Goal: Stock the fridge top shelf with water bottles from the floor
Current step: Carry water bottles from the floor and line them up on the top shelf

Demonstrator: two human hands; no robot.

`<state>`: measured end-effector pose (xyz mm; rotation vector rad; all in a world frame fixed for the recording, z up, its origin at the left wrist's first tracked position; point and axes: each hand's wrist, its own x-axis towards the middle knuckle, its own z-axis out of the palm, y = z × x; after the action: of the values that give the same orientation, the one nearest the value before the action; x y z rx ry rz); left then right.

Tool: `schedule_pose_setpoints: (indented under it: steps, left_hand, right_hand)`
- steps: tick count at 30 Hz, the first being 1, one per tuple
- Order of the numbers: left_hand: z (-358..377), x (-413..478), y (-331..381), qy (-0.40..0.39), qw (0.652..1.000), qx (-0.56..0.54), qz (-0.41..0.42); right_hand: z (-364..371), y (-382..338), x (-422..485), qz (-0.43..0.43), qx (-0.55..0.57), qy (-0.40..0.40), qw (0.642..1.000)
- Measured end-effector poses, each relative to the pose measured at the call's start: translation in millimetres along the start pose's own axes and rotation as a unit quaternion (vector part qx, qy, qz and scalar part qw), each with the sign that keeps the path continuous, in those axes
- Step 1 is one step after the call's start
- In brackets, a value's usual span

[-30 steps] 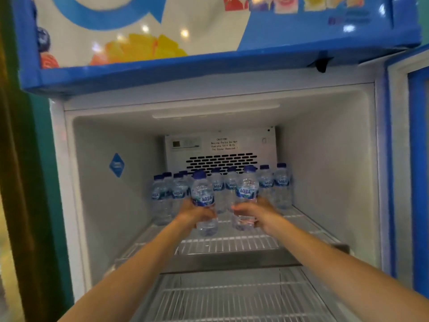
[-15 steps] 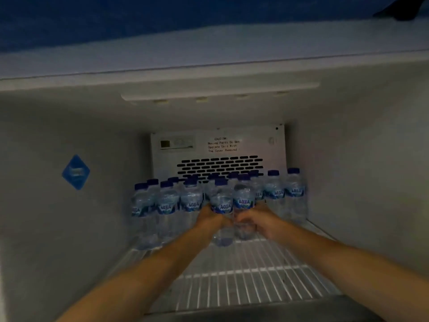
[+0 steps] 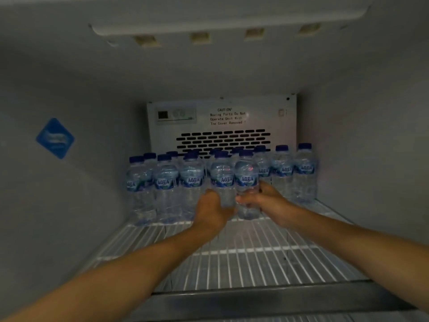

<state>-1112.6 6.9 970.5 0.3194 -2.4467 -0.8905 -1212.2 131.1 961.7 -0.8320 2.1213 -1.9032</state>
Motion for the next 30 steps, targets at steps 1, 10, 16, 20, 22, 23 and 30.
schedule_pose_setpoints:
  steps: [1, 10, 16, 20, 22, 23, 30]
  left_hand:
    - [-2, -1, 2, 0.003, 1.000, 0.012, 0.007]
    - [-12, 9, 1, -0.030, 0.994, 0.096, 0.044]
    - [-44, 17, 18, 0.059, 0.981, 0.175, 0.066]
    - [-69, 35, 29, 0.162, 0.931, 0.255, 0.207]
    - [-72, 49, 29, 0.090, 0.920, 0.316, 0.215]
    - [-72, 55, 27, 0.044, 0.921, 0.331, 0.203]
    - [-69, 77, 11, -0.047, 0.932, 0.301, 0.195]
  right_hand:
    - [0, 2, 0, 0.002, -0.005, 0.010, 1.000]
    - [3, 8, -6, -0.035, -0.014, 0.048, 0.998]
    - [4, 4, -2, 0.001, 0.006, 0.049, 0.999]
    - [2, 4, 2, 0.013, 0.009, 0.048, 0.999]
    - [1, 3, 2, 0.011, 0.016, 0.042, 0.999]
    - [0, 3, 1, 0.012, 0.019, 0.039, 0.999]
    - [-1, 6, 2, -0.001, 0.024, 0.023, 0.999]
